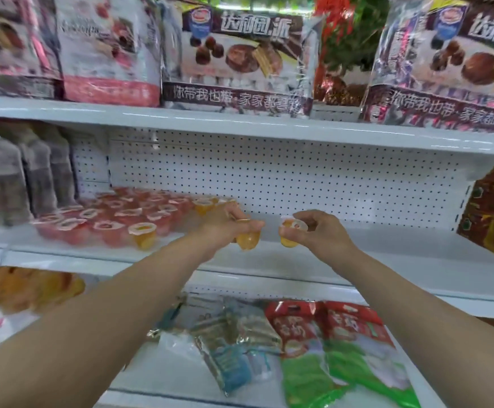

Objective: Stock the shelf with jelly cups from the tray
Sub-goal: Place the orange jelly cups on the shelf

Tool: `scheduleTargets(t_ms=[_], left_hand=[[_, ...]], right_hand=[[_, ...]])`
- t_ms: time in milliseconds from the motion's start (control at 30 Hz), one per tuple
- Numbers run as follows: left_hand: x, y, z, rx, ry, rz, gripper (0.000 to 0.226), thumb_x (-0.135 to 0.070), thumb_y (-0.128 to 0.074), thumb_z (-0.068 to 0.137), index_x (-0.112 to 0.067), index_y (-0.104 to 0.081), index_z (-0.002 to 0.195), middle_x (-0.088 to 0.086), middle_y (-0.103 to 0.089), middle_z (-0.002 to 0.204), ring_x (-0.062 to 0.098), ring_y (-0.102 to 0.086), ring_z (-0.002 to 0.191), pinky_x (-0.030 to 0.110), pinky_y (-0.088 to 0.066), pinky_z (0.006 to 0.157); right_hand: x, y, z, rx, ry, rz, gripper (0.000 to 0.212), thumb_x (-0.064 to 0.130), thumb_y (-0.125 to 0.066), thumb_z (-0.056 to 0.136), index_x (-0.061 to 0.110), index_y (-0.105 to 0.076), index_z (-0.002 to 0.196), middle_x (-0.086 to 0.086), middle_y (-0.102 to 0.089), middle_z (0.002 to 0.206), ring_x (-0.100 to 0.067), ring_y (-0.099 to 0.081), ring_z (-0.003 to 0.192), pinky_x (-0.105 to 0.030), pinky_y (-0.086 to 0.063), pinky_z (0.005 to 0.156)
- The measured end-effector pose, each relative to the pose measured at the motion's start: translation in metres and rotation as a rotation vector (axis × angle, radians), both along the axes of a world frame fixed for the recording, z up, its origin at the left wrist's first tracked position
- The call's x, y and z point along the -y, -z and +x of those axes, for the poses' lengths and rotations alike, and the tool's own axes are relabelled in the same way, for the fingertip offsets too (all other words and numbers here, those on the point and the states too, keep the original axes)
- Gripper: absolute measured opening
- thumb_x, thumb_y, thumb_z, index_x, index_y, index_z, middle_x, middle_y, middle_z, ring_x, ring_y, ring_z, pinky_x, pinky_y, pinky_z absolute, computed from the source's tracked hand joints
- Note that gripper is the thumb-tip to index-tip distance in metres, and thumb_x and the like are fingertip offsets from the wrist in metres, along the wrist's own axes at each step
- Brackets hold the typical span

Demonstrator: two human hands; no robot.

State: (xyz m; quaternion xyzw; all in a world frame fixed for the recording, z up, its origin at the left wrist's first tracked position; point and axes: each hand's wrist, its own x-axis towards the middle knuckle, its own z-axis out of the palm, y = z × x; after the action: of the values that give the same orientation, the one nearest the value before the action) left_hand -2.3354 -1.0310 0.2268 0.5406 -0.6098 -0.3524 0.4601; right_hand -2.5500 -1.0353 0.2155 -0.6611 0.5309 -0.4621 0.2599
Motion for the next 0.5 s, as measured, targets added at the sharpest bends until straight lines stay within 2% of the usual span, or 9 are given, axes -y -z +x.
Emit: scheduleTargets(t_ms=[100, 167, 267, 333, 400, 500], left_hand=[[0.023, -0.011, 0.038, 0.051, 0.030, 0.041, 0.030, -0.024, -0.085, 0.073, -0.013, -0.058, 0.071, -0.001, -0.063, 0.097, 0.013, -0.062, 0.086, 0.027, -0.056, 0.072], [0.038, -0.020, 0.060, 0.143, 0.029, 0.075, 0.027, -0.024, -0.085, 0.074, -0.010, -0.063, 0.081, 0.002, -0.063, 0.100, 0.011, -0.061, 0.084, 0.020, -0.051, 0.066], [0.061, -0.037, 0.086, 0.381, -0.023, 0.079, 0.037, -0.032, -0.083, 0.076, -0.006, -0.067, 0.098, 0.007, -0.062, 0.100, 0.018, -0.055, 0.088, 0.026, -0.042, 0.072], [0.077, -0.046, 0.098, 0.510, -0.015, 0.078, 0.027, -0.028, -0.079, 0.078, -0.013, -0.063, 0.093, 0.006, -0.056, 0.095, 0.020, -0.052, 0.084, 0.027, -0.041, 0.071], [0.093, -0.049, 0.106, 0.613, 0.008, 0.089, 0.027, -0.023, -0.077, 0.078, -0.016, -0.054, 0.091, 0.004, -0.049, 0.093, 0.020, -0.045, 0.080, 0.027, -0.038, 0.067], [0.113, -0.047, 0.116, 0.732, 0.031, 0.088, 0.038, -0.024, -0.080, 0.076, -0.018, -0.056, 0.105, 0.000, -0.050, 0.102, 0.019, -0.048, 0.090, 0.024, -0.038, 0.067]], right_hand=[[0.030, 0.004, 0.040, 0.018, 0.003, 0.003, 0.047, 0.038, -0.087, 0.070, 0.023, -0.064, 0.108, 0.009, -0.065, 0.102, -0.013, -0.064, 0.095, -0.035, -0.055, 0.088], [0.045, 0.004, 0.062, 0.027, -0.007, 0.012, 0.053, 0.037, -0.087, 0.070, 0.020, -0.064, 0.114, 0.008, -0.063, 0.104, -0.013, -0.063, 0.096, -0.037, -0.056, 0.088], [0.065, 0.002, 0.089, 0.026, -0.014, 0.027, 0.058, 0.035, -0.087, 0.070, 0.017, -0.061, 0.119, 0.005, -0.061, 0.106, -0.016, -0.063, 0.098, -0.036, -0.056, 0.087], [0.080, 0.001, 0.102, 0.002, -0.007, 0.037, 0.059, 0.035, -0.087, 0.070, 0.018, -0.059, 0.119, 0.000, -0.063, 0.109, -0.018, -0.063, 0.099, -0.037, -0.055, 0.088], [0.095, 0.002, 0.114, -0.014, 0.003, 0.067, 0.061, 0.035, -0.087, 0.069, 0.019, -0.058, 0.120, -0.003, -0.064, 0.110, -0.019, -0.064, 0.098, -0.037, -0.055, 0.087], [0.110, 0.005, 0.128, -0.009, 0.014, 0.123, 0.060, 0.030, -0.087, 0.071, 0.019, -0.057, 0.121, -0.004, -0.063, 0.111, -0.017, -0.063, 0.094, -0.032, -0.054, 0.081]])
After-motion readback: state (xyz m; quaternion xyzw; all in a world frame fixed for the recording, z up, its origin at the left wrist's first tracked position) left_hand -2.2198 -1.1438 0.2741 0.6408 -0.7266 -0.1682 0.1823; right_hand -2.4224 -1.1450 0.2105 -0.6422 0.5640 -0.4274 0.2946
